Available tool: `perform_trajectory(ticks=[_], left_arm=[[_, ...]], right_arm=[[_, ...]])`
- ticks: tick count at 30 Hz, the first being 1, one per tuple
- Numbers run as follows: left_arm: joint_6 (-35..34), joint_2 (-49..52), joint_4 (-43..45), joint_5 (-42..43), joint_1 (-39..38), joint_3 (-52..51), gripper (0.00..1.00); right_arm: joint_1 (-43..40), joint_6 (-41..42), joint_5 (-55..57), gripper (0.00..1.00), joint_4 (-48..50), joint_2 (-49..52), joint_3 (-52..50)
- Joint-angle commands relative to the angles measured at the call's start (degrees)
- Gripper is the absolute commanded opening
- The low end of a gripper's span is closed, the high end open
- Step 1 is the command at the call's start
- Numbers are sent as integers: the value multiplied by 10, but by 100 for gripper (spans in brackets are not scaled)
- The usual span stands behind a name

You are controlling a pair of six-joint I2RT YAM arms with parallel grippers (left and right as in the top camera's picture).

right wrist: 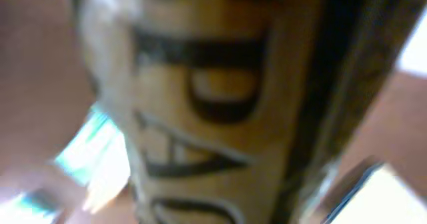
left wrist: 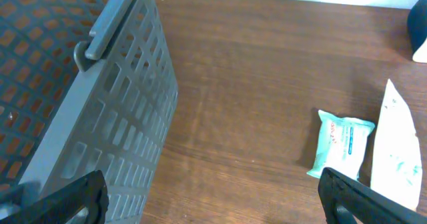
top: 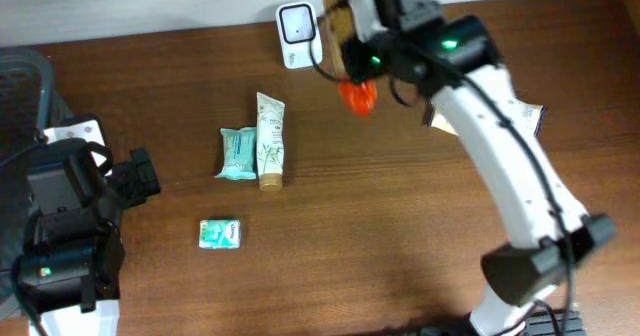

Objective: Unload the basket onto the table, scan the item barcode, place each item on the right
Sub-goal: 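Lift the spaghetti pack and hold its barcode up to the scanner, then carry the spaghetti pack right and lay it on the white bag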

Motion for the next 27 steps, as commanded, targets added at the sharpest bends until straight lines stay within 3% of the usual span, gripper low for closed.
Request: perform_trajectory(ticks=[1,5,12,27], left_arm=[[-6,-4,1,-6,3,7,99],[-6,-4,1,-6,3,7,99],[-6,-4,1,-6,3,7,99],[-5,-4,1,-6,3,7,99]], right_arm=[[39,-78,271,4,70,82,23],[64,-180,496,4,196,193,23],[63,-275,596,4,402,318,23],[64,-327,640,4,436,377,21]])
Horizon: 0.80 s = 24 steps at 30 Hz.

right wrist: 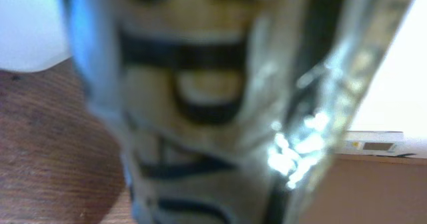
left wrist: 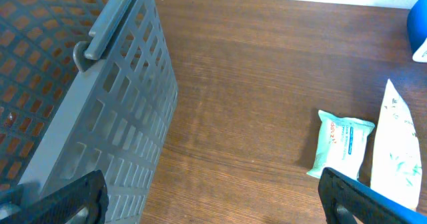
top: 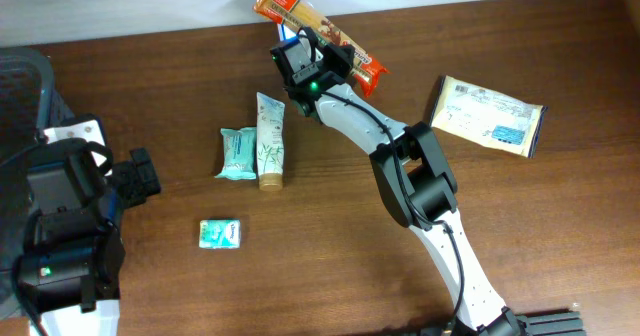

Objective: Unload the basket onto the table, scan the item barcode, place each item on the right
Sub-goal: 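Carry the spaghetti pack right and lay it on the white bag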

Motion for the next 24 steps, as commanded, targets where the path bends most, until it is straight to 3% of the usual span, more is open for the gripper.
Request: perform_trajectory(ticks=[1,8,11,15,18,21,24], left_arm=[[-6,-4,1,-6,3,7,99],[-6,-4,1,-6,3,7,99],[-6,-4,1,-6,3,7,99],[-6,-4,1,-6,3,7,99],[-6,-4,1,-6,3,7,99],[-6,-4,1,-6,3,7,99],[-6,-4,1,-6,3,7,99]], right_arm=[[1,-15,96,4,40,-21,20],[26,-21,110,4,-5,-90,20],[34,52,9,4,-129,-159,20],[16,228,-215,4,-323,-288,20],[-40,340,-401,4,-443,-346,20],[-156,354,-582,4,-560,-348,15],[-264,355,-615,4,-599,-329,-37]])
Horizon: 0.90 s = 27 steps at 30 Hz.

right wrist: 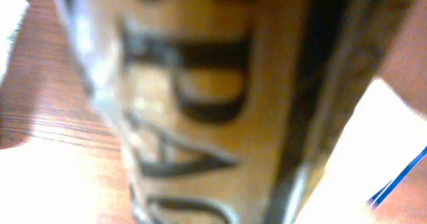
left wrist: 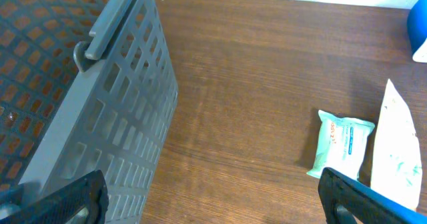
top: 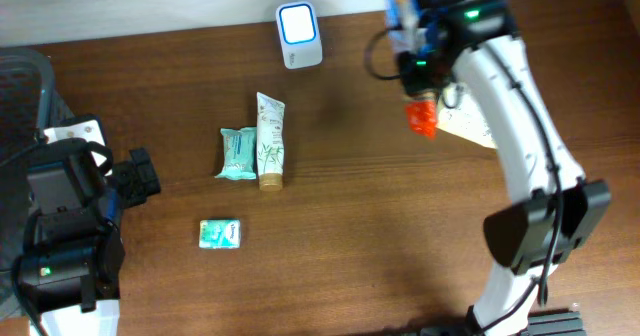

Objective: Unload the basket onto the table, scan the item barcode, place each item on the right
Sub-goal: 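Carry the spaghetti pack right and lay it on the white bag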

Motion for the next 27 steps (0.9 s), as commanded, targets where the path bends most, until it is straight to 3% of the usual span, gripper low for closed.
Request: perform_trajectory(ticks=[1,6,7,8,9,11,15,19,27], left_arm=[[-5,-4,1,-6,3,7,99],[-5,-4,1,-6,3,7,99],[-6,-4,1,-6,3,7,99],[-5,-4,1,-6,3,7,99],[-6,-4,1,-6,3,7,99],[-6,-4,1,-6,3,7,99],[-6,-4,1,-6,3,7,99],[-6,-4,1,-6,3,7,99],[-6,-4,1,-6,3,7,99]], right_arm=[[-94,40,-70,4,-2,14,-54],[-215,48,-100,4,89,25,-201],[-228,48,-100,10,105,25,-218],[-244,48,-100,28,119,25,-234],[-265,49,-100,66,120,25,-237],[-290,50,-110,80,114,25,-229],[-297,42,-185,81,70,25,-172],[-211,0,-235,77,26,24,-71],[51,85,-253,75,188,58,-96]])
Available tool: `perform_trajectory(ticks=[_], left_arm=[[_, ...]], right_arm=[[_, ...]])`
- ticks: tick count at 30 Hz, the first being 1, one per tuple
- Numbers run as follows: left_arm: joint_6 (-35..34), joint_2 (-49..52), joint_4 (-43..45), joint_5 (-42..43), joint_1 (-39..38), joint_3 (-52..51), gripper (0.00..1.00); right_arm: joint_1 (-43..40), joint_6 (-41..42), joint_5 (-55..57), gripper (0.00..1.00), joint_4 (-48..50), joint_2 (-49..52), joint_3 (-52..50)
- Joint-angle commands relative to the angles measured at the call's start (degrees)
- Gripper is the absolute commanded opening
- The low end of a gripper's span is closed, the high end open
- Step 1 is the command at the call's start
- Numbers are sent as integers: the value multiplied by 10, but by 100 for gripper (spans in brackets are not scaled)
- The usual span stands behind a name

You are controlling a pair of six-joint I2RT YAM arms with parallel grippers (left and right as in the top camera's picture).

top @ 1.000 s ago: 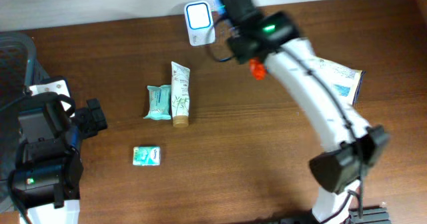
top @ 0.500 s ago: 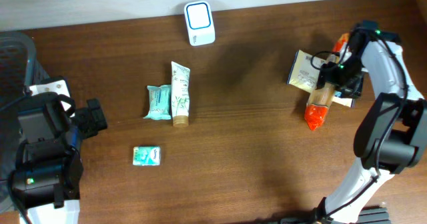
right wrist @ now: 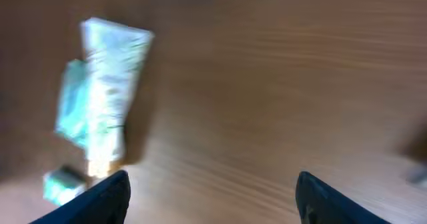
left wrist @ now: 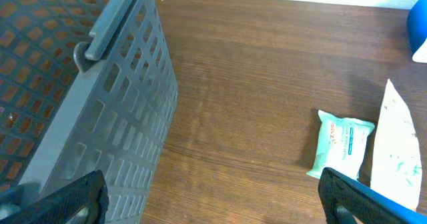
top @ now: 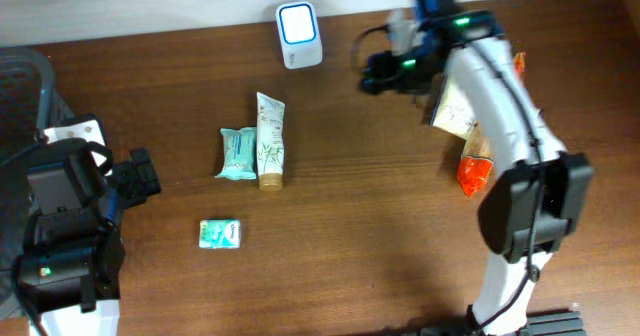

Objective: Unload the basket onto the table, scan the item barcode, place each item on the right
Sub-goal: 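Carry the spaghetti pack right and lay it on the white bag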

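Note:
The long orange snack pack point(top: 473, 170) lies on the table at the right, partly across a flat beige packet point(top: 452, 112) and partly under my right arm. My right gripper point(top: 378, 73) hangs open and empty right of the white scanner point(top: 297, 23), whose screen glows blue. In the right wrist view the gripper point(right wrist: 212, 199) shows bare wood between its fingers. My left gripper point(left wrist: 213, 207) stays open at the table's left side, holding nothing.
A pale tube point(top: 270, 141), a teal wipes pack point(top: 238, 153) and a small green pack point(top: 220, 234) lie left of centre. The tube point(right wrist: 110, 84) appears blurred in the right wrist view. A grey mesh basket point(left wrist: 80, 84) stands beside the left gripper.
My right gripper has let go of the orange snack pack, which now lies at the right on the beige packet. The gripper is open and has moved left. The left arm is unchanged.
My right gripper held the orange pack just right of the scanner, whose screen was dark. Then it held the pack at the scanner. Then it held the pack over the beige packet with the screen lit blue. Now the pack lies there, released.

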Motion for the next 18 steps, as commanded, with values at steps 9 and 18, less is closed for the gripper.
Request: perform_trajectory(ticks=[9,18], left_arm=[[-6,-4,1,-6,3,7,99],[-6,-4,1,-6,3,7,99]], right_arm=[[275,83,6,55,237,139,-13],[253,103,47,54,175,162,-13]])
